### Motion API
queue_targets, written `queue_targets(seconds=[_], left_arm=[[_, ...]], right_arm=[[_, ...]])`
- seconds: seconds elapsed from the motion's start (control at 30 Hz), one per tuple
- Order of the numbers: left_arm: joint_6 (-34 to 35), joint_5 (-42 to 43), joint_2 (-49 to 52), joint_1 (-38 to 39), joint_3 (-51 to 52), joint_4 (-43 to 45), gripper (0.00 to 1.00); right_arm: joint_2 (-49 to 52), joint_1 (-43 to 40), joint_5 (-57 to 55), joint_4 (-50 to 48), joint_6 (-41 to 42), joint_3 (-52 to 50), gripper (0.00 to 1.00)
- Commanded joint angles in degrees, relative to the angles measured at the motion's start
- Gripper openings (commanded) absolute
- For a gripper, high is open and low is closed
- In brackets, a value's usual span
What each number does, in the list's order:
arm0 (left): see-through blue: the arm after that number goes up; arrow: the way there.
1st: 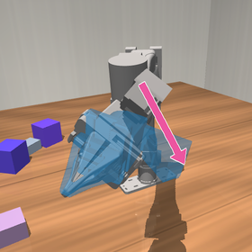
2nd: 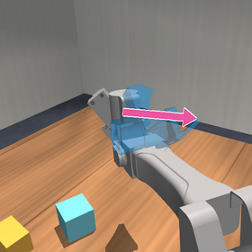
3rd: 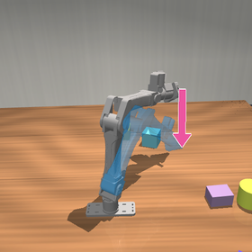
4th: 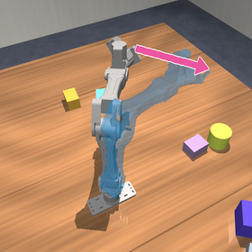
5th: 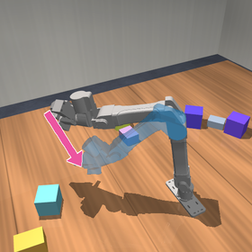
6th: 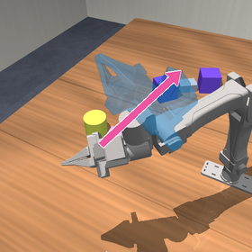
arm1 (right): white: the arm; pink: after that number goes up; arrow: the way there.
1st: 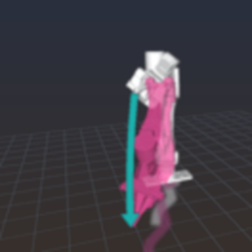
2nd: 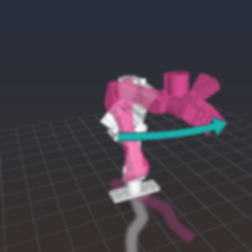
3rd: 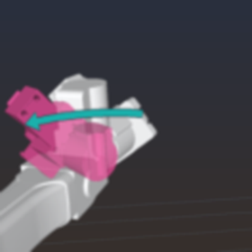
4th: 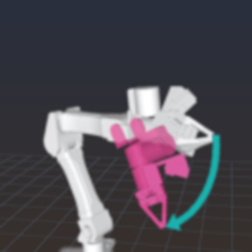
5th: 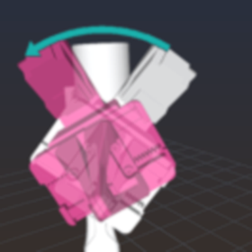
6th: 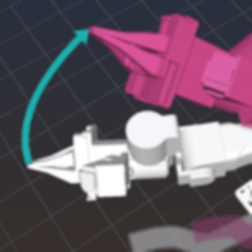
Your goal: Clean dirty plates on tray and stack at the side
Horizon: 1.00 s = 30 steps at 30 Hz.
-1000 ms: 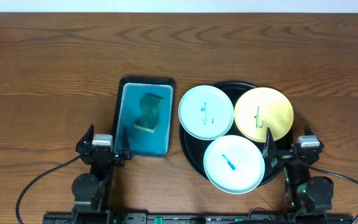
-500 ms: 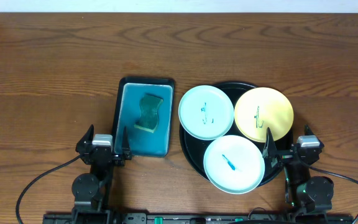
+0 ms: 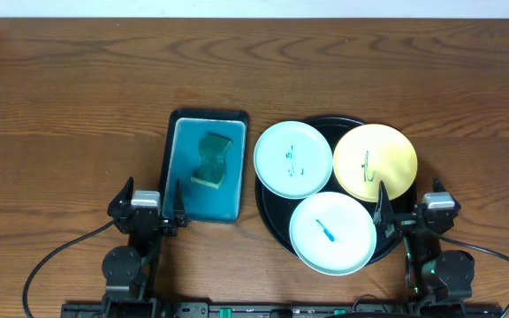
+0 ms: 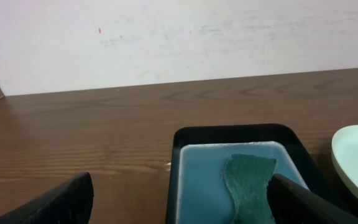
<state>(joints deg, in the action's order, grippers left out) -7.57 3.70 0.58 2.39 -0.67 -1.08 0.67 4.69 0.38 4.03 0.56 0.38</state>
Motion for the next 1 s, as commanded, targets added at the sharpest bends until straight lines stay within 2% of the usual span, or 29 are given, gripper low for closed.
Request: queue_targets(seconds=[0.0, 0.37, 0.5, 0.77, 0.97], left_arm=[[-0.7, 1.3, -0.3, -0.2, 0.4, -2.6, 0.89], [-0.1, 2.1, -0.3, -0.2, 0.4, -2.4, 0.9], [8.3, 2.0, -0.3, -0.2, 0.4, -2.6, 0.9], [18.8, 1.7, 3.7, -0.2, -2.4, -3.4, 0.89], [20.3, 1.7, 12.5, -0.2, -9.2, -7.9, 0.9]], right_arm=[[-0.3, 0.7, -0.1, 0.3, -0.9, -0.1, 0.99], [-0.3, 0.7, 0.0, 0.3, -0.8, -0.1, 0.99], [-0.3, 0.7, -0.2, 0.3, -0.5, -0.1, 0.99], [-0.3, 0.6, -0.4, 0.8, 2.6, 0.3, 0.99], [0.0, 0.6, -0.4, 6.4, 6.4, 3.2, 0.99]])
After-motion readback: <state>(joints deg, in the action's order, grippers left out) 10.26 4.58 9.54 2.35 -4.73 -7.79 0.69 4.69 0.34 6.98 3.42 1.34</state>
